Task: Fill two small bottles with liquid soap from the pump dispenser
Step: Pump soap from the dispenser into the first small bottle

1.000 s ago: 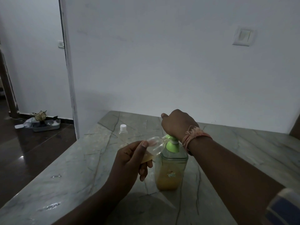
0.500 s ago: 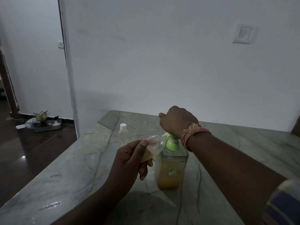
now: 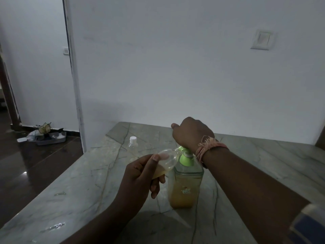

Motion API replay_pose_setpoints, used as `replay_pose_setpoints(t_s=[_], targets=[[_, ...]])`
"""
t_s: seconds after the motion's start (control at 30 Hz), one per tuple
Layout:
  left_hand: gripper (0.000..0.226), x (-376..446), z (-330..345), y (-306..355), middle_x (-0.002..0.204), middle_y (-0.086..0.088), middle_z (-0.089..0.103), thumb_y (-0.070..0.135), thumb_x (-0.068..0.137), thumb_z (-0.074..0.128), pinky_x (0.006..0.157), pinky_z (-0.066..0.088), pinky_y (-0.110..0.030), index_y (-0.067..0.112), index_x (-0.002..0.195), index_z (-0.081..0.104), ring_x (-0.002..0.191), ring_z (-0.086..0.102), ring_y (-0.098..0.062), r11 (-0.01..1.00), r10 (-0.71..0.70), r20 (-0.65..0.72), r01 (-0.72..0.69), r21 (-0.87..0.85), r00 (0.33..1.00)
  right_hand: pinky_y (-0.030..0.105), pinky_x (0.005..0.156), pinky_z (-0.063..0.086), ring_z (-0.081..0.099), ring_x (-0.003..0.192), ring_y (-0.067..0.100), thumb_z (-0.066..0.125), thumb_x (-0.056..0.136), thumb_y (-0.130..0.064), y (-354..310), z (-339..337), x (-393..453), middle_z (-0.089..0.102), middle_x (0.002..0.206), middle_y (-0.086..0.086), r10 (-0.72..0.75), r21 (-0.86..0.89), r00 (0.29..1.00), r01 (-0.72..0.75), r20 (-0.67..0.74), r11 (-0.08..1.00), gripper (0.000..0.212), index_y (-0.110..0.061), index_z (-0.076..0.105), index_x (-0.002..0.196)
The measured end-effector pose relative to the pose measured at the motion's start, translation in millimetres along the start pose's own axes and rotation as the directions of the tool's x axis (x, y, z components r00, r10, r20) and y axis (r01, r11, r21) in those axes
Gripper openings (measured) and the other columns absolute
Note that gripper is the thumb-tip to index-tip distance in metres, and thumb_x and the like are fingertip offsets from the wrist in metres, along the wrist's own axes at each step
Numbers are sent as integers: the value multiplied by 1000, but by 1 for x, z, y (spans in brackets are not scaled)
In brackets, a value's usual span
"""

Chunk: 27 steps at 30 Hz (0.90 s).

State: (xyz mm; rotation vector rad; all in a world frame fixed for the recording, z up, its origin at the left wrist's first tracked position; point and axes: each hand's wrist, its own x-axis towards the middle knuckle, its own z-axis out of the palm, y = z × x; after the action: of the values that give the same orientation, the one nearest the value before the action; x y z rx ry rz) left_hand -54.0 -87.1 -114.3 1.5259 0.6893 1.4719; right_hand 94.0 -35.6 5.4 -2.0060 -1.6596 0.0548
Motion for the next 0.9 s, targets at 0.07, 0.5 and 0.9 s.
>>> replay_pose_setpoints(t_s=[0.07,0.5,0.9], targets=[[33,1,0,0,65,-13,65,37,95,49,41,44,-28,22,109,74,46,49,-20,1000,1,-3,-1,11,1000,34,77,44,63,99,32,46,96,-50,2,2,0,67,107,10,25,40,999,-23,-30,999,32,-20,50,85],[32,-2,0,2,66,-10,65,38,95,47,41,46,-28,22,110,71,47,52,-20,999,0,0,0,48,1000,33,75,43,62,96,32,47,95,-48,2,1,-2,68,104,9,24,28,999,-23,-44,999,36,-18,47,75],[36,-3,-1,0,66,-11,65,38,96,47,42,46,-28,18,113,72,47,51,-21,999,2,1,-2,45,1000,32,74,43,63,98,31,50,93,-48,-1,1,-3,68,105,8,-12,-48,999,9,-49,999,32,-20,49,78]])
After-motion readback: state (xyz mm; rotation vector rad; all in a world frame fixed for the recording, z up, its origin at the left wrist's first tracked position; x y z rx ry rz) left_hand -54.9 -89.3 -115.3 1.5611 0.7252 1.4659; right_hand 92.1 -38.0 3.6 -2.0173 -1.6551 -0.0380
